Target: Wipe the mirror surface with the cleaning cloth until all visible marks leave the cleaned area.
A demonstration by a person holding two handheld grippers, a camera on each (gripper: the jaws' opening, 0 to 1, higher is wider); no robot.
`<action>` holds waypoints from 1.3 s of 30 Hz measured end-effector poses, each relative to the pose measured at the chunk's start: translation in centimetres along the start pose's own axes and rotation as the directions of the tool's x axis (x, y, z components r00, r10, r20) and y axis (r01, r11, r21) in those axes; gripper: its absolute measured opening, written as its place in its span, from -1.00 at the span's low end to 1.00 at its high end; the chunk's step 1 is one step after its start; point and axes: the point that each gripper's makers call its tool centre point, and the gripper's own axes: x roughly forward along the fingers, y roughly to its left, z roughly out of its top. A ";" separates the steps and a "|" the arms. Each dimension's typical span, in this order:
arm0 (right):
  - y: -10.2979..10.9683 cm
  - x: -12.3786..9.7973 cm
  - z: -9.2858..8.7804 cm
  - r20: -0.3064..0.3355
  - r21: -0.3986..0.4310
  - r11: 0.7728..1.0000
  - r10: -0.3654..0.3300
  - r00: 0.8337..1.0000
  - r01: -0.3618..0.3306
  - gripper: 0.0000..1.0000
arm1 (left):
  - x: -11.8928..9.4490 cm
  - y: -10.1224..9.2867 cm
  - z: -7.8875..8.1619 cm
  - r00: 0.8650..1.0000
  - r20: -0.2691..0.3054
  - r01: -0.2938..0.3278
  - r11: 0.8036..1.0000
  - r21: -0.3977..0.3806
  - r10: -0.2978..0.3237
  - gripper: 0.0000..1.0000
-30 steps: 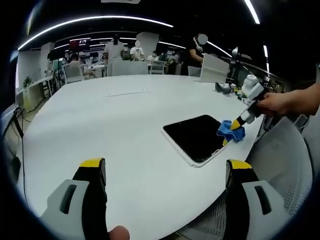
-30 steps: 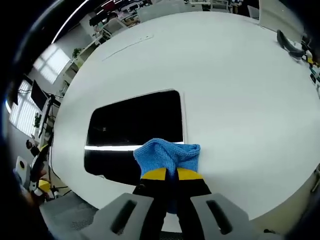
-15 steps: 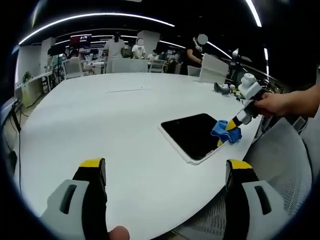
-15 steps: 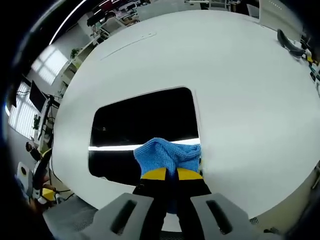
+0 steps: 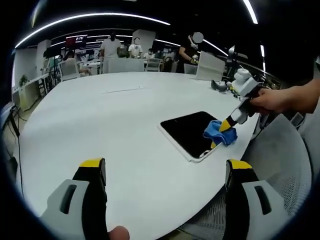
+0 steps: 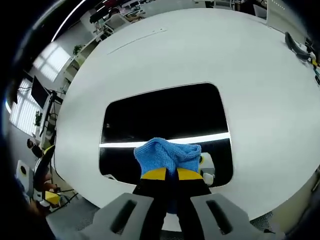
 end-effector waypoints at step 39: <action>8.7 2.3 -0.2 -0.019 -0.130 0.990 0.058 0.998 -0.061 -1.00 | -0.3 0.7 1.1 1.000 0.022 0.000 1.000 0.001 0.000 0.98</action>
